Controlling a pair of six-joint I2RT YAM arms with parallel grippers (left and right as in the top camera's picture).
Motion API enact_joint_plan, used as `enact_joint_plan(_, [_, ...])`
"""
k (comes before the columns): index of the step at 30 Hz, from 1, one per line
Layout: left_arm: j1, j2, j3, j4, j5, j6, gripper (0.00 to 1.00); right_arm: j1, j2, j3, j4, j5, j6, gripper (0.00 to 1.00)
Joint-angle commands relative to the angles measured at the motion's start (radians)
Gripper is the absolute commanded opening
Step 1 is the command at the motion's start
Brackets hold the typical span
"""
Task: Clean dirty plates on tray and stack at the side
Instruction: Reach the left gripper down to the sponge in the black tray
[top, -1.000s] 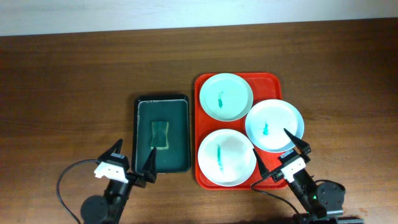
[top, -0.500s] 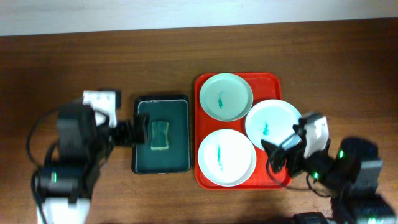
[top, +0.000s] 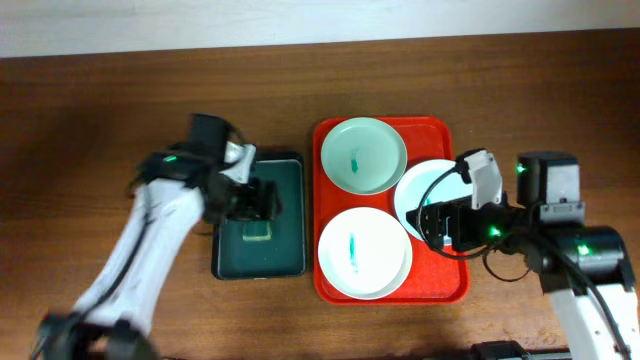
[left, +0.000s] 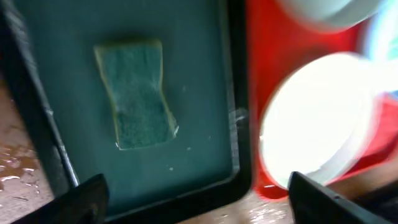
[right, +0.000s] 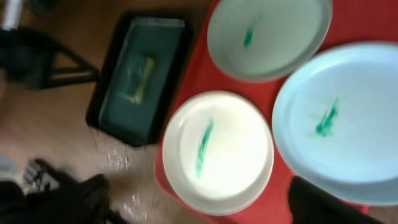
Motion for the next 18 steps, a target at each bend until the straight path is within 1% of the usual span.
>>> enact_joint_plan(1, [-0.06,0.151,-0.014,-0.001,-0.191,-0.151,0.75,0.006,0.04,0.02,-0.043,-0.017,0.001,0.83])
enact_joint_plan(2, [-0.068,0.212,-0.014,0.013,-0.198,-0.185,0.69,0.006,0.054,0.02,-0.059,-0.016,0.001,0.82])
enact_joint_plan(5, [-0.069,0.298,-0.014,0.035,-0.197,-0.23,0.59,0.006,0.068,0.02,-0.069,-0.016,0.001,0.79])
enact_joint_plan(6, [-0.069,0.323,-0.014,0.042,-0.197,-0.24,0.52,0.006,0.071,0.02,-0.069,-0.016,0.001,0.78])
enact_joint_plan(8, [-0.069,0.371,-0.014,0.066,-0.17,-0.243,0.35,0.006,0.071,0.02,-0.066,-0.016,0.001,0.77])
enact_joint_plan(9, [-0.069,0.385,-0.014,0.073,-0.16,-0.244,0.23,0.006,0.071,0.02,-0.065,-0.016,0.001,0.76])
enact_joint_plan(10, [-0.069,0.394,-0.014,0.083,-0.143,-0.243,0.05,0.006,0.071,0.02,-0.061,-0.016,0.001,0.76])
enact_joint_plan(11, [-0.068,0.395,-0.012,0.087,-0.126,-0.243,0.0,0.006,0.071,0.02,-0.058,-0.016,0.001,0.76])
enact_joint_plan(13, [-0.066,0.388,0.011,0.073,-0.11,-0.243,0.0,0.006,0.071,0.02,-0.056,-0.016,0.001,0.75])
enact_joint_plan(15, [-0.066,0.37,0.087,0.006,-0.108,-0.243,0.0,0.006,0.071,0.02,-0.057,-0.016,0.001,0.75])
enact_joint_plan(16, [-0.066,0.361,0.127,-0.033,-0.108,-0.235,0.2,0.006,0.071,0.02,-0.058,-0.016,0.001,0.74])
enact_joint_plan(17, [-0.066,0.355,0.157,-0.063,-0.113,-0.234,0.32,0.006,0.071,0.02,-0.058,-0.016,0.001,0.74])
enact_joint_plan(18, [-0.066,0.35,0.186,-0.09,-0.123,-0.227,0.51,0.006,0.071,0.02,-0.058,-0.016,0.001,0.74])
